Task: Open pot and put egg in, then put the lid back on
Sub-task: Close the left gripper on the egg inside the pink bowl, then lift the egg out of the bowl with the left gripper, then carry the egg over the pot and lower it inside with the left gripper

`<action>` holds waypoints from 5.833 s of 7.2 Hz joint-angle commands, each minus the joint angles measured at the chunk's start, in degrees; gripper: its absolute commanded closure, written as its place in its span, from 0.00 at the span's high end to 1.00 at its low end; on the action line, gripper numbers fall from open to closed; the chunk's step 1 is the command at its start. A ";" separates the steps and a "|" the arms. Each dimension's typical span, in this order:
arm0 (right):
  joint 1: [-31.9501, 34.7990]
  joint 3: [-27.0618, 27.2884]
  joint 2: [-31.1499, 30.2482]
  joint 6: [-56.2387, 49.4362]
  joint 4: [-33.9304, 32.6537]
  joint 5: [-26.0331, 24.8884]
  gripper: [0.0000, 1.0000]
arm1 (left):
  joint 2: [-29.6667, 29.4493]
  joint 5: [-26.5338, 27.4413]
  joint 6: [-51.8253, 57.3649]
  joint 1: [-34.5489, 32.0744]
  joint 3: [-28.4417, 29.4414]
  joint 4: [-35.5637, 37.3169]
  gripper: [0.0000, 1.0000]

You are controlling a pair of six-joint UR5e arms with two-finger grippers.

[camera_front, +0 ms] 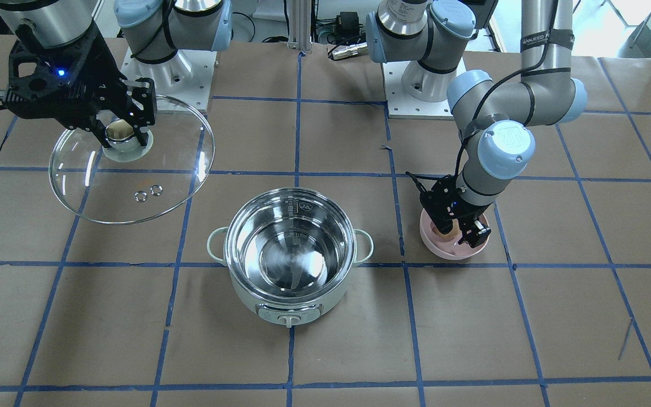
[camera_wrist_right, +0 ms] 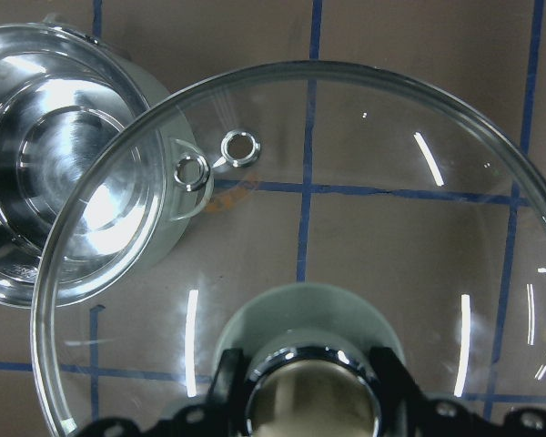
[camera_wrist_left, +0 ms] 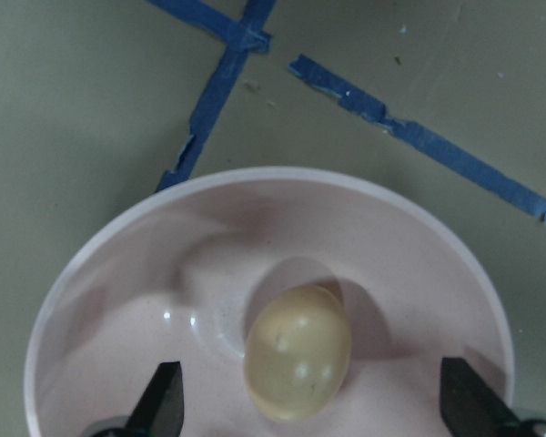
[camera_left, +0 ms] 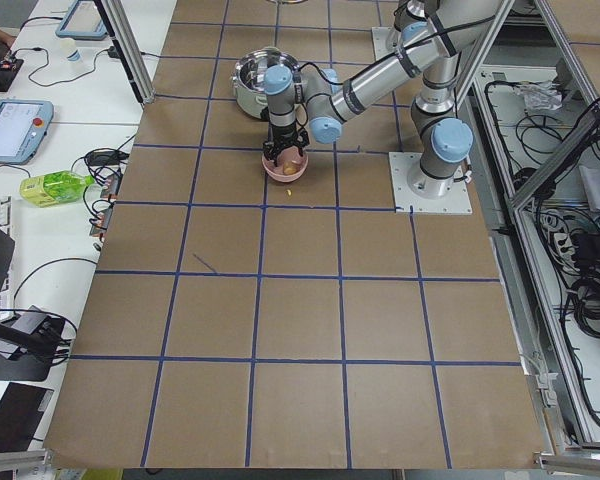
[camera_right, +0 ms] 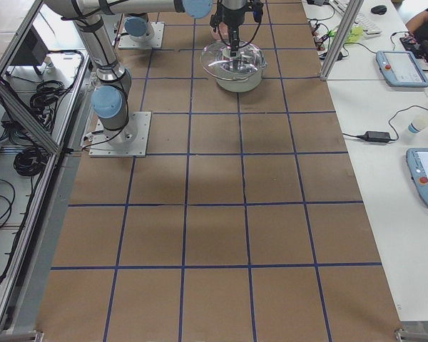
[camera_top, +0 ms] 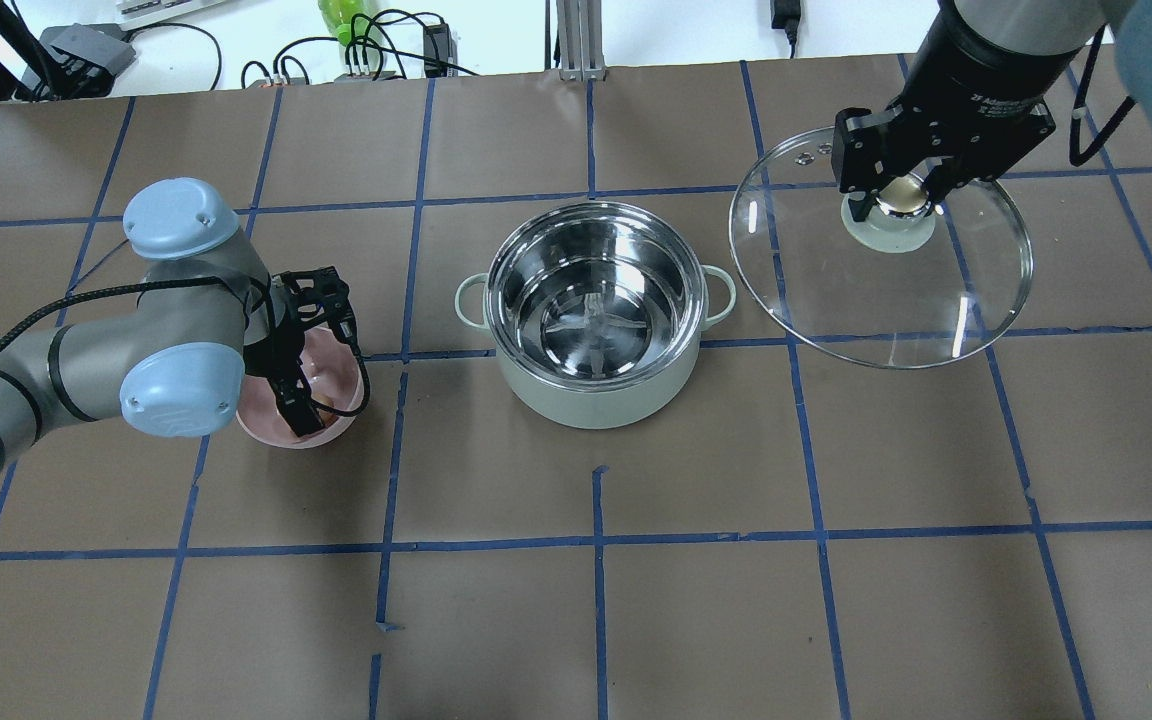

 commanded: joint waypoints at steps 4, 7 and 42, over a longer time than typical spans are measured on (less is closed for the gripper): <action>0.08 -0.26 -0.01 -0.06 0.09 -0.47 0.16 | -1.93 -0.26 9.03 0.00 -0.35 4.83 0.98; 0.00 -0.34 -0.01 -0.06 0.09 -0.39 0.16 | -2.11 0.17 8.94 0.00 -0.44 4.48 0.98; 0.26 -0.61 -0.09 0.99 0.88 -2.76 0.13 | -8.26 0.00 -70.08 -27.33 27.44 -10.81 0.15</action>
